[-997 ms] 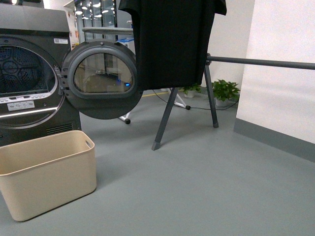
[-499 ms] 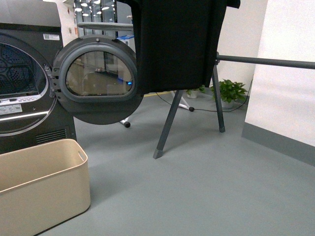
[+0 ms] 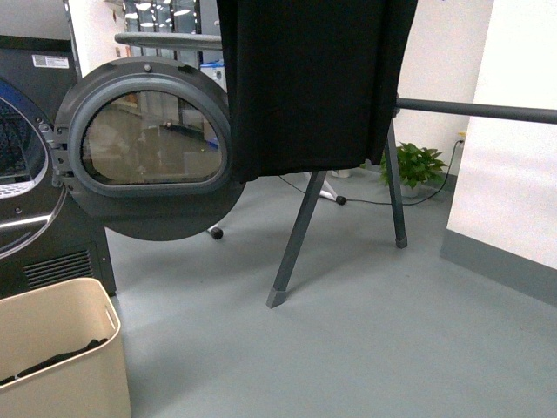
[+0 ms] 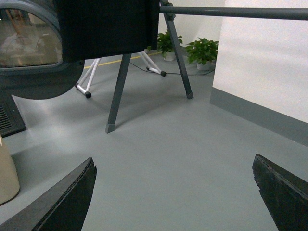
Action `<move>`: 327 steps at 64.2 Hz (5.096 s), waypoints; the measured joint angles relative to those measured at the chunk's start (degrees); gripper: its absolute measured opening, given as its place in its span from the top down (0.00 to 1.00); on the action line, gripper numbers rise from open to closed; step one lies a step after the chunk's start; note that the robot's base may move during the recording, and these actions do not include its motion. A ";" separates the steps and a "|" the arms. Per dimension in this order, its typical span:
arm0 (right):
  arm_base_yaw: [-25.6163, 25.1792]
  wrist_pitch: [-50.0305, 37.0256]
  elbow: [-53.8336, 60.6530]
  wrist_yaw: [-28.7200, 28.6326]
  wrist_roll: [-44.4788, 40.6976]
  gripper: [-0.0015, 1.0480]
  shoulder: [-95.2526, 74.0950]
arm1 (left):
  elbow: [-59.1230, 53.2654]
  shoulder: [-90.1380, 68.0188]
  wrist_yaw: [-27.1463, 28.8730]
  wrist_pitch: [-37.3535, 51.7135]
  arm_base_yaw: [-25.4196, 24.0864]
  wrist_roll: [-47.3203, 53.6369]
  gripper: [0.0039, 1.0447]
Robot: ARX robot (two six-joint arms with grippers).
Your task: Move hamper under clothes hanger
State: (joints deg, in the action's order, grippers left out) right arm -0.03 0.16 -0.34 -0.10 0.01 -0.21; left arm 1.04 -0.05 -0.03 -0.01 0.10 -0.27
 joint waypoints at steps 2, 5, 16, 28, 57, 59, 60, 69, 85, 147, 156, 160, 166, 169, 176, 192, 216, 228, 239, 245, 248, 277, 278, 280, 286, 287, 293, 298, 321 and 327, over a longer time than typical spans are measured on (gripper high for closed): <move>0.00 0.00 0.00 0.00 -0.02 0.08 0.00 | -0.02 -0.02 0.00 -0.02 0.00 -0.02 0.06; 0.00 0.00 0.00 -0.07 0.00 0.08 0.00 | -0.02 0.07 0.02 -0.02 0.00 0.00 0.06; 0.02 0.00 0.00 0.00 0.00 0.08 0.00 | -0.02 0.02 0.00 -0.02 0.00 0.00 0.06; 0.00 0.02 0.00 -0.11 -0.02 0.08 0.00 | -0.02 0.02 0.04 -0.04 0.00 -0.02 0.06; 0.02 0.02 0.00 0.00 0.00 0.08 0.00 | 0.00 0.00 -0.02 -0.02 0.00 0.00 0.06; 0.02 0.02 0.00 0.00 0.00 0.08 0.00 | 0.00 0.00 0.00 -0.02 0.00 0.00 0.06; 0.02 0.02 0.00 0.00 0.00 0.08 0.00 | -0.02 0.00 0.00 -0.02 0.00 0.00 0.06; 0.00 0.02 0.00 0.00 0.00 0.08 0.00 | -0.02 0.00 0.02 -0.02 0.00 0.00 0.06; -0.02 0.04 0.00 0.22 0.00 0.08 -0.02 | 0.00 -0.22 0.00 -0.02 0.00 0.00 0.06; 0.07 0.02 0.00 0.00 0.00 0.08 0.00 | -0.02 0.02 0.00 -0.02 -0.07 -0.02 0.06; 0.04 0.02 0.00 -0.04 -0.02 0.08 0.00 | 0.00 0.00 0.04 -0.04 -0.07 -0.02 0.06; -3.48 2.38 -1.29 -10.62 0.96 0.08 -3.58 | 3.52 -6.23 9.97 -9.01 1.11 -4.42 0.06; -4.39 -6.01 -3.67 -16.98 1.11 0.08 -18.43 | 6.08 -21.75 10.47 -5.35 -3.21 -7.48 0.06; -2.97 -11.04 -4.85 -16.50 1.14 0.08 -25.31 | 7.56 -28.98 8.46 0.02 -4.87 -7.63 0.06; 0.79 -22.05 -9.79 -16.57 1.09 0.08 -43.78 | 13.55 -47.41 4.46 12.70 -6.25 -6.27 0.06; 5.38 -17.22 -29.70 -19.76 0.85 0.08 -83.67 | 33.09 -85.09 0.39 18.08 -5.64 -1.09 0.06; 8.44 -11.26 -52.87 -9.57 0.46 0.08 -111.67 | 50.45 -112.67 -5.18 17.07 -6.32 5.09 0.06; 9.07 -9.14 -62.51 -5.44 0.46 0.08 -122.99 | 58.45 -121.87 -6.51 15.80 -5.92 8.09 0.06; 8.33 -6.43 -70.38 -3.28 0.85 0.08 -130.77 | 64.08 -130.09 -6.75 15.85 -5.09 8.31 0.06; 7.69 -6.03 -72.72 -2.51 1.38 0.08 -133.57 | 65.61 -133.48 -7.41 16.26 -4.46 8.41 0.06; 7.41 -6.01 -73.20 -2.29 1.60 0.08 -134.42 | 66.53 -135.05 -7.65 16.87 -4.17 8.61 0.06; 5.35 -8.68 -72.11 -1.55 3.39 0.08 -139.43 | 73.29 -141.39 -9.07 19.15 -2.27 7.89 0.06; 5.35 -8.79 -72.00 -1.60 3.43 0.08 -139.45 | 73.66 -141.63 -9.03 19.12 -2.16 7.82 0.06; 5.38 -9.14 -71.65 -1.68 3.63 0.08 -139.51 | 74.07 -141.92 -8.94 19.12 -2.03 7.82 0.06; 5.57 -9.57 -70.90 -1.73 4.37 0.08 -139.64 | 75.71 -143.38 -8.41 18.64 -1.42 7.67 0.06; 5.68 -9.60 -70.73 -1.66 4.44 0.08 -139.69 | 76.02 -143.67 -8.26 18.53 -1.31 7.67 0.06; 6.01 -9.62 -70.55 -1.40 4.81 0.09 -139.73 | 77.20 -144.87 -7.80 18.03 -0.81 7.52 0.06; 6.34 -9.60 -70.58 -0.94 4.92 0.09 -139.73 | 78.36 -145.92 -7.50 17.73 -0.39 7.21 0.06; 7.85 -8.33 -72.61 0.74 5.88 0.09 -141.92 | 83.52 -149.02 -4.55 16.15 1.55 6.10 0.06; 8.24 -8.11 -73.09 1.40 6.16 0.09 -142.31 | 84.78 -149.98 -3.74 15.61 2.14 5.68 0.06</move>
State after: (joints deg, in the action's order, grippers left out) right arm 8.21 -7.94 -73.43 1.30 6.17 -142.52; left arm 85.82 -150.04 -3.77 15.59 2.24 5.41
